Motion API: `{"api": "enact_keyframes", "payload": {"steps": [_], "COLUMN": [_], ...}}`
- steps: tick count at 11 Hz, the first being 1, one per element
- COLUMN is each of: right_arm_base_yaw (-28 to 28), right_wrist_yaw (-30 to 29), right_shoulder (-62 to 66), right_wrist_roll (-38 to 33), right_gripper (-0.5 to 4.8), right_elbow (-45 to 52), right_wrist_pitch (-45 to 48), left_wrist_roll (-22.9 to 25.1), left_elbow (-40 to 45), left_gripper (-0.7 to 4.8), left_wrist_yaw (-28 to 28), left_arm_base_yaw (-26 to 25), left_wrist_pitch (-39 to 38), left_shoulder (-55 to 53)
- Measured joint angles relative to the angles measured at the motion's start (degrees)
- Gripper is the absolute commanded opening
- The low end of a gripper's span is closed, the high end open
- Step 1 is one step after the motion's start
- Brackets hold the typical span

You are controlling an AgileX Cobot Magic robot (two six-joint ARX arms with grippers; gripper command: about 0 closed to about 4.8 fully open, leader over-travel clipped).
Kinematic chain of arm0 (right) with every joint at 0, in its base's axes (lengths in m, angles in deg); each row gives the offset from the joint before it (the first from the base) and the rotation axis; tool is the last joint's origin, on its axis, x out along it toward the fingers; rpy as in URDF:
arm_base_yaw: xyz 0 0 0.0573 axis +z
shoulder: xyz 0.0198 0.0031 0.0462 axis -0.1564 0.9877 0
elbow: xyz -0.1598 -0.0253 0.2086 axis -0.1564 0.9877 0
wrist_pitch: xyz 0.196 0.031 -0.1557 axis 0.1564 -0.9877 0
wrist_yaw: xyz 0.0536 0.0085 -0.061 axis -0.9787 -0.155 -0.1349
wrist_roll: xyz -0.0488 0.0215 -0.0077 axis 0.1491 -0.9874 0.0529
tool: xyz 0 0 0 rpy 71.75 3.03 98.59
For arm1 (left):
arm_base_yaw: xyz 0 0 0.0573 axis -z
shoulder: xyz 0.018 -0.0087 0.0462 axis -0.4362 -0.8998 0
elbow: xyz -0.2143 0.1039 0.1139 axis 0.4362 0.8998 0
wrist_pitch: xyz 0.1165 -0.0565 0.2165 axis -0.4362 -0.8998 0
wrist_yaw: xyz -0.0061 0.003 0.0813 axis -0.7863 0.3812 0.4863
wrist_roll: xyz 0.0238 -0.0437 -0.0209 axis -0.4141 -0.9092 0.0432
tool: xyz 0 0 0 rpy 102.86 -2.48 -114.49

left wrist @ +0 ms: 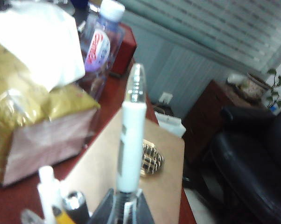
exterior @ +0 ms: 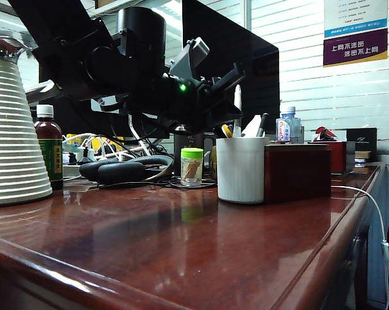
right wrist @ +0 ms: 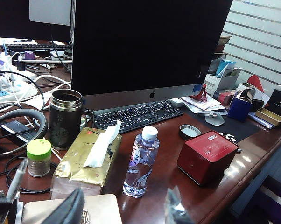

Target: Pick up all the pens on the desk and put them into the pen holder one by one.

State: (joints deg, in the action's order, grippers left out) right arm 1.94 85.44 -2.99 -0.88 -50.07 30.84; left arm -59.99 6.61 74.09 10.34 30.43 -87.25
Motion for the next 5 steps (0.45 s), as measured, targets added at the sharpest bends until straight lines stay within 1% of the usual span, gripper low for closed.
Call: {"api": "enact_keyframes", "payload": {"steps": [1,2,4,5], "right_arm_base_yaw": [0.0,0.0,0.0,0.0], "right_wrist_yaw": [0.0,0.0,-0.02,0.0], "right_shoulder": [0.0,0.0,0.0,0.0], "right_wrist_roll": [0.0,0.02,0.02,0.07], "right_gripper": [2.3,2.3,2.3,2.3], "right_elbow": [0.0,0.0,0.0,0.0], "right_wrist_pitch": [-1.49,-1.49,-1.49,-1.49], "left_wrist_roll": [0.2,0.17,0.17,0.15], "left_elbow": [0.0,-0.02,-0.02,0.0], "left_gripper": [2.79,2.92,2.91,2.77], "left_wrist_yaw": [-0.94,-1.01,-1.07,-3.15], "left_arm_base_yaw": [0.0,0.0,0.0,0.0], "left_wrist_pitch": [-0.07,0.57,2.6,7.3], "left_shoulder": [0.0,0.0,0.0,0.0]}}
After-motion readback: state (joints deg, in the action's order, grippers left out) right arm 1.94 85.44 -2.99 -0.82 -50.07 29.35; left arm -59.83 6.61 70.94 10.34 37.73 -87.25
